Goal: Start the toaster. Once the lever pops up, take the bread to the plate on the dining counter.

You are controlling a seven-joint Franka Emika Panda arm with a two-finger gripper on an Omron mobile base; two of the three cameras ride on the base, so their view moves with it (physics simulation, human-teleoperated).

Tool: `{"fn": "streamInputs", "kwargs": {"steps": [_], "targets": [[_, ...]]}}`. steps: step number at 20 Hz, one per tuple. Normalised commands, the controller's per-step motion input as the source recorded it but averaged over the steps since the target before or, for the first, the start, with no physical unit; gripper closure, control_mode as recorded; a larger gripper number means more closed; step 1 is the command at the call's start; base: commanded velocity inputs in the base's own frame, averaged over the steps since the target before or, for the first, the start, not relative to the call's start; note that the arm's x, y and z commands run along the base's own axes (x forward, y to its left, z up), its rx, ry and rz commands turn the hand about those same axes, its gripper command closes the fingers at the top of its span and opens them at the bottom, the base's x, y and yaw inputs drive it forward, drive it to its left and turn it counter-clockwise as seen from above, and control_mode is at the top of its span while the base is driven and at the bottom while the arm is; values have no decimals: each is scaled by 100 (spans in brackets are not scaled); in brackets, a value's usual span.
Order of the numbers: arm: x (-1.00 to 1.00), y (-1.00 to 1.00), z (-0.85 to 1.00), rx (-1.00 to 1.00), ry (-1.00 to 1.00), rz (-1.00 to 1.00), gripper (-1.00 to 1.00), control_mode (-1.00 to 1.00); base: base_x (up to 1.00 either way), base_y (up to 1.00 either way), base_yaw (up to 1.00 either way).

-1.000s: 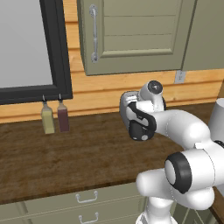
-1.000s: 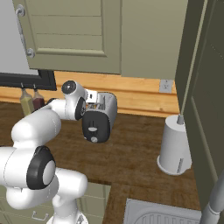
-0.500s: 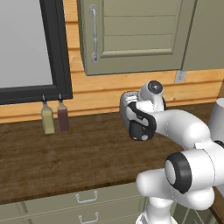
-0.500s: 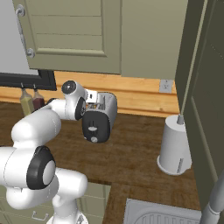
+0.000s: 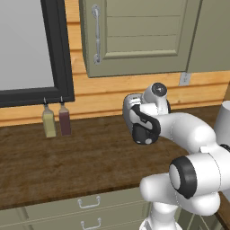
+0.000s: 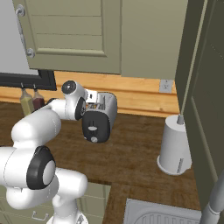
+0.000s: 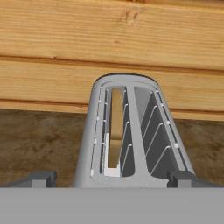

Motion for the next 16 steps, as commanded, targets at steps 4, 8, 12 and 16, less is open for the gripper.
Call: {"fn": "streamInputs", "kwargs": {"steps": [4, 8, 12, 16], "targets": [[0, 0, 0, 0, 0, 0, -100, -100, 0, 0, 0], [0, 0, 0, 0, 0, 0, -100, -100, 0, 0, 0], [0, 0, 0, 0, 0, 0, -100, -100, 0, 0, 0], [0, 0, 0, 0, 0, 0, -100, -100, 0, 0, 0]]}}
